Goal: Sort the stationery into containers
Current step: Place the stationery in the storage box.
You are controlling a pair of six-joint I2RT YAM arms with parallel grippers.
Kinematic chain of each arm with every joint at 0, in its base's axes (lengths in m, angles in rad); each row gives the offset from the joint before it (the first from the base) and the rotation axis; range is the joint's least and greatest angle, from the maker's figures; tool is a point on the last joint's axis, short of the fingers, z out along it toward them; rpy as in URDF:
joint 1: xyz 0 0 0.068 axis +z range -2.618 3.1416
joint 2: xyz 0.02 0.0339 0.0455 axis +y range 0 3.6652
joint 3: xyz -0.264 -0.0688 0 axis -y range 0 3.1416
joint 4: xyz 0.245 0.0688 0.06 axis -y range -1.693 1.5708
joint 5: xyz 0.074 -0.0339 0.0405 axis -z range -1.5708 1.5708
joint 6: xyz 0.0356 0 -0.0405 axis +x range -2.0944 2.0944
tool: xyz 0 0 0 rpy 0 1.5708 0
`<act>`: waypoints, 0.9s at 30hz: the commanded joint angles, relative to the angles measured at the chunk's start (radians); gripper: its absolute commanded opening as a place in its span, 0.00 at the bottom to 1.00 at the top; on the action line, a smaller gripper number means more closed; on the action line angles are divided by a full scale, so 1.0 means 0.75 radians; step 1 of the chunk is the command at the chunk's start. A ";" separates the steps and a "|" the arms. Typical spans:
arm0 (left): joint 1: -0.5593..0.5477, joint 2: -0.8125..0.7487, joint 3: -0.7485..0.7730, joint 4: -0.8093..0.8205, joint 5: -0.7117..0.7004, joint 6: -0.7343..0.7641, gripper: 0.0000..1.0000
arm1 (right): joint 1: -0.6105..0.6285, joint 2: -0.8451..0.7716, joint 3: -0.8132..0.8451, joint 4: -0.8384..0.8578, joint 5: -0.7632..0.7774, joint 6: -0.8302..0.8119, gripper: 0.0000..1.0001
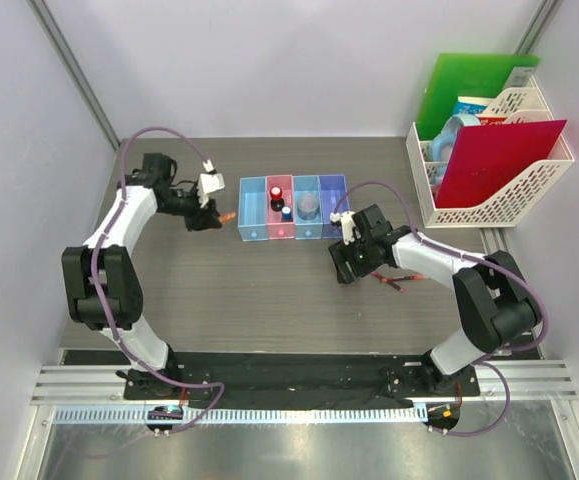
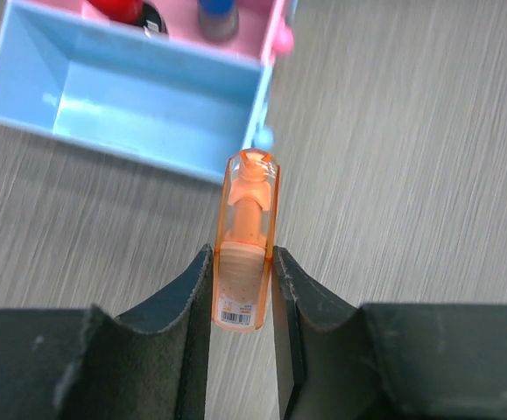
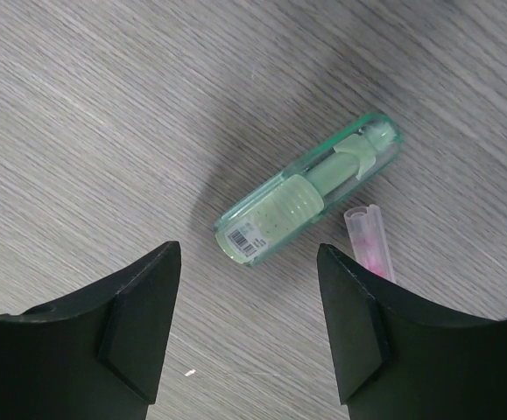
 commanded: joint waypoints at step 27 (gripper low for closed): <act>-0.389 0.414 0.382 0.603 -0.917 -1.481 0.00 | 0.101 0.144 0.068 0.227 0.226 0.077 0.69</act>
